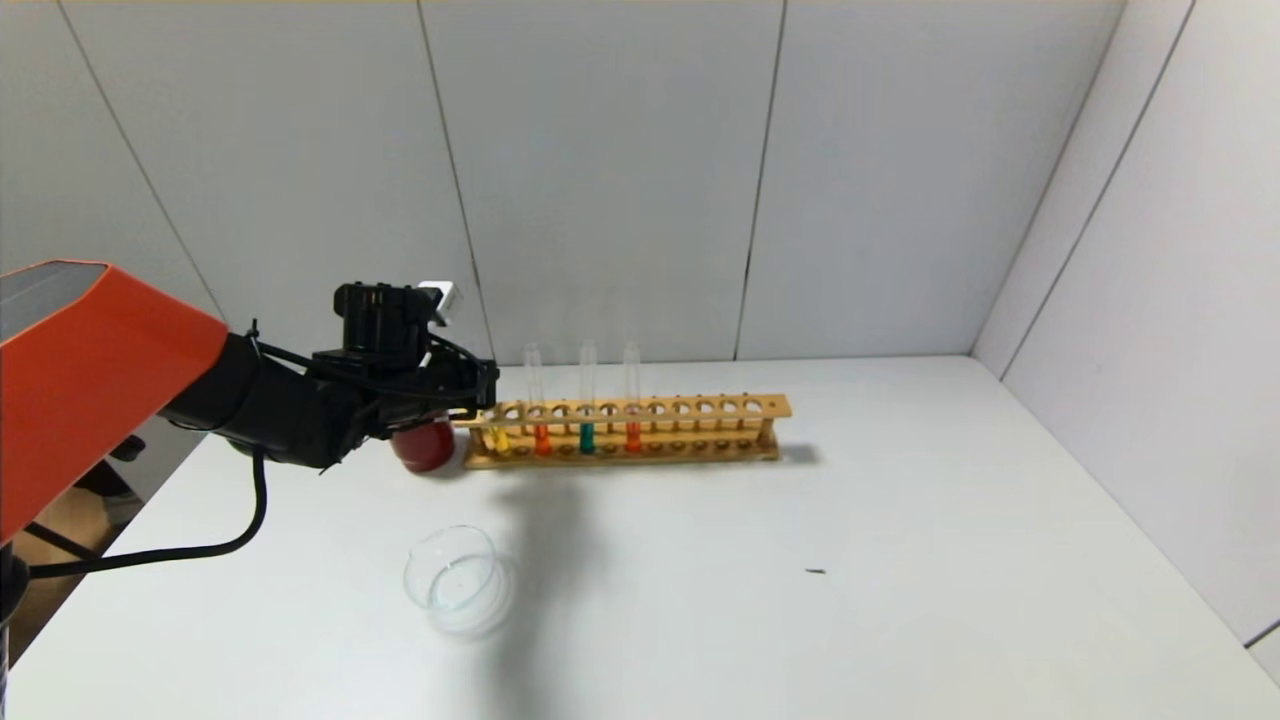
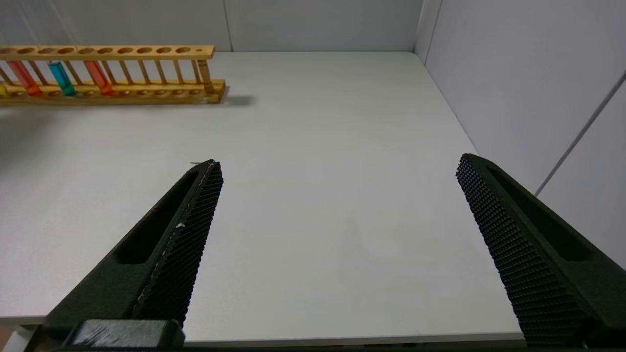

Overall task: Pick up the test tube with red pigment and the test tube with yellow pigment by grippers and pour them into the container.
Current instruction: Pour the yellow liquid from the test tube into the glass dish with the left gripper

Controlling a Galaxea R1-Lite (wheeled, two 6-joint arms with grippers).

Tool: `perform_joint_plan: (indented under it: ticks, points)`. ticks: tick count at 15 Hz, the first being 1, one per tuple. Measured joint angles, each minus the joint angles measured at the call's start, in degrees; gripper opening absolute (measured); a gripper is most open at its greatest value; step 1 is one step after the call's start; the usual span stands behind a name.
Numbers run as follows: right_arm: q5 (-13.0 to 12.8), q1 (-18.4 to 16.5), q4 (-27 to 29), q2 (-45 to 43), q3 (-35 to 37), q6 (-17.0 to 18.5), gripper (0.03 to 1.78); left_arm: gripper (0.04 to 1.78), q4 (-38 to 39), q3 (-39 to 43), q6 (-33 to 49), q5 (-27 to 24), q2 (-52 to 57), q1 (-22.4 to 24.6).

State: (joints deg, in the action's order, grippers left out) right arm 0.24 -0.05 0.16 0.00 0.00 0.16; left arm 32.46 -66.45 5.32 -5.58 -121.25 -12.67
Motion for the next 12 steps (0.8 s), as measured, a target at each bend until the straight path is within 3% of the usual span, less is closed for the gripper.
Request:
perform_joint_plan:
  ticks: [5, 12]
  points:
    - [0.0, 0.0, 0.0, 0.0, 0.0, 0.0, 1.75, 0.33, -1.8, -0.8, -0.3, 2.8, 3.1, 0.0]
    - [0.0, 0.0, 0.0, 0.0, 0.0, 0.0, 1.75, 0.33, -12.9, -4.4, -4.5, 5.4, 17.2, 0.3]
